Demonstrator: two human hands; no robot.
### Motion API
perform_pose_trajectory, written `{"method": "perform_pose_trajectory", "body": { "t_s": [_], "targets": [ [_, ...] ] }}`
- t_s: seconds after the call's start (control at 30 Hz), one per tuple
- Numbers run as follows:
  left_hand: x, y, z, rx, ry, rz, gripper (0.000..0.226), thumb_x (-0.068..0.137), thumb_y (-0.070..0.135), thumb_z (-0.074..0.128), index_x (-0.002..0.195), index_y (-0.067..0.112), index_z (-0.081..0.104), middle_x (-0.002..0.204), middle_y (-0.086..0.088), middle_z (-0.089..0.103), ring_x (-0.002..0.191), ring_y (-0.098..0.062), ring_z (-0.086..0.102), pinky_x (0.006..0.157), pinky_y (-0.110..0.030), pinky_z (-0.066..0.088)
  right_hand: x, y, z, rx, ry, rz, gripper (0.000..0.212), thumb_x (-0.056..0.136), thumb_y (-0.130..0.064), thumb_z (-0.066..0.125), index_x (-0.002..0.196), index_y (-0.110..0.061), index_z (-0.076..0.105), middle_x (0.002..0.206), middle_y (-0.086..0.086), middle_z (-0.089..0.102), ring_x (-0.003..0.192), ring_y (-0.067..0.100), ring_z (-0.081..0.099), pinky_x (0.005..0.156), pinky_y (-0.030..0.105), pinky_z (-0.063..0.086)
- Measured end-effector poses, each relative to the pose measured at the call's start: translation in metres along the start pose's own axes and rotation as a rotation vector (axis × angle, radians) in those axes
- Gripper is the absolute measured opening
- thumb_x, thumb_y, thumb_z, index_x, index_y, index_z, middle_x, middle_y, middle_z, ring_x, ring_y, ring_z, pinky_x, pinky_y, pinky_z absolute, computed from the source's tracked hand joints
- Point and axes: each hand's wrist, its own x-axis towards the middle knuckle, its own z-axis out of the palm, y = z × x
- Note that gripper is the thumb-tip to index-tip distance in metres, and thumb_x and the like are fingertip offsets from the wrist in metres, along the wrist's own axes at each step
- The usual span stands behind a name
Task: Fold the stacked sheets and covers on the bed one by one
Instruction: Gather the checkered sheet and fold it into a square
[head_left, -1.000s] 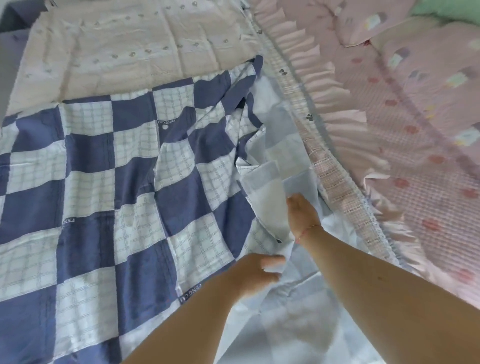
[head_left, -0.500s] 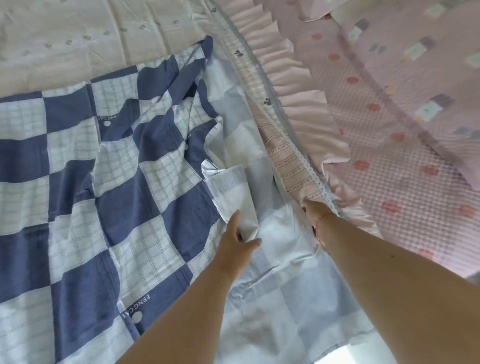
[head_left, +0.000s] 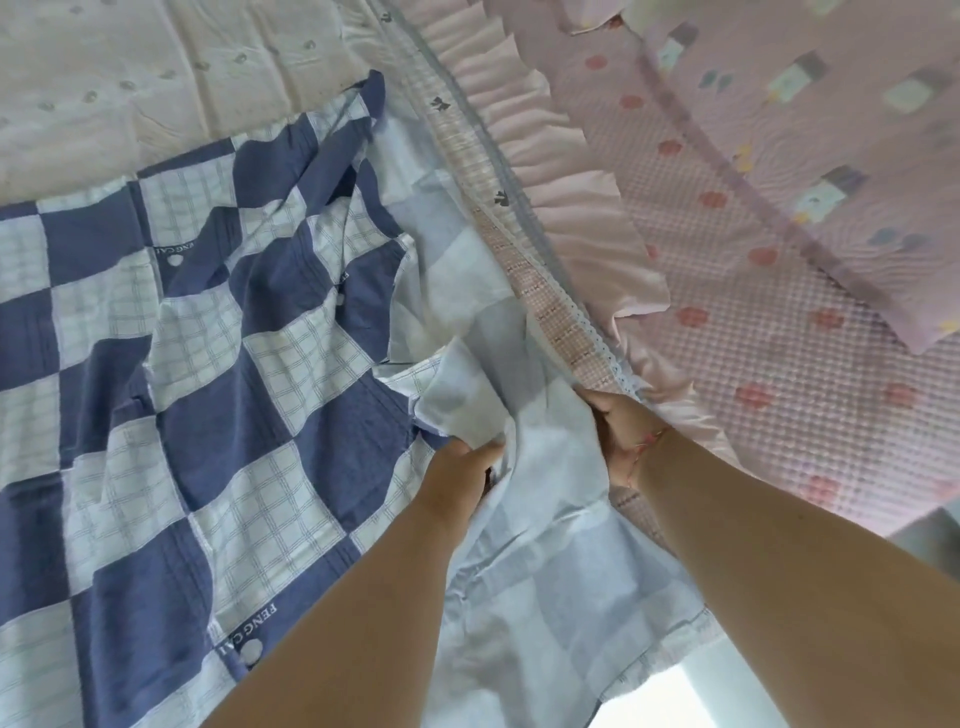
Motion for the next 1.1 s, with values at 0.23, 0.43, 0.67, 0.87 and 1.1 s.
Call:
{"method": "perform_pose_trajectory", "body": {
  "t_s": [0.23,0.43,0.67,0.87,1.1],
  "targets": [
    [-0.019,0.007,0.011,-0.058,0.017,0.112,0.028,0.091,0.034,0.064,0.109,0.013,0.06,0.1,0.002,0.068,0.099,-0.017,0.062,0.091,-0.031,0.046,-0.012,-0.018,-0.057,-0.339,0.475,-0.277,0.03,0.094,-0.028,0.055,0.117,-0.009,0.061,0.117,0.009,0.064,0.105,0.027,0.06,0.099,0.044,0.047],
    [-0.029,0.009,0.028,-0.071,-0.031,0.178,0.017,0.097,0.023,0.056,0.114,0.02,0.057,0.107,0.007,0.064,0.101,-0.012,0.06,0.068,-0.013,0.05,-0.024,0.019,-0.1,-0.519,0.213,0.04,0.091,0.05,-0.07,0.08,0.122,-0.018,0.061,0.117,0.006,0.064,0.12,0.033,0.055,0.108,0.047,0.037],
    [-0.042,-0.002,0.046,0.176,-0.086,0.263,0.031,0.099,0.023,0.053,0.128,0.012,0.056,0.105,-0.002,0.062,0.102,-0.021,0.057,0.086,-0.028,0.041,-0.072,0.04,-0.136,-0.738,0.246,0.134,0.068,0.062,-0.016,0.086,0.123,-0.002,0.059,0.117,0.014,0.065,0.107,0.031,0.061,0.098,0.044,0.047],
    [-0.062,-0.003,0.071,0.32,-0.119,0.253,0.023,0.098,0.031,0.052,0.106,0.01,0.057,0.063,-0.003,0.049,0.034,-0.009,0.042,0.032,-0.018,0.03,-0.09,0.044,-0.164,-1.399,0.701,0.192,0.059,0.084,-0.042,0.067,0.125,-0.001,0.056,0.119,0.013,0.062,0.112,0.028,0.058,0.093,0.032,0.047],
    [-0.086,-0.026,0.103,0.568,-0.315,0.347,0.029,0.097,0.024,0.056,0.07,0.015,0.051,0.054,0.001,0.051,0.046,-0.017,0.053,0.044,-0.032,0.05,-0.105,0.006,-0.11,-0.598,0.591,-0.422,0.033,0.098,-0.04,0.043,0.115,-0.013,0.052,0.098,0.01,0.054,0.068,0.017,0.053,0.056,0.025,0.041]
  ]
}}
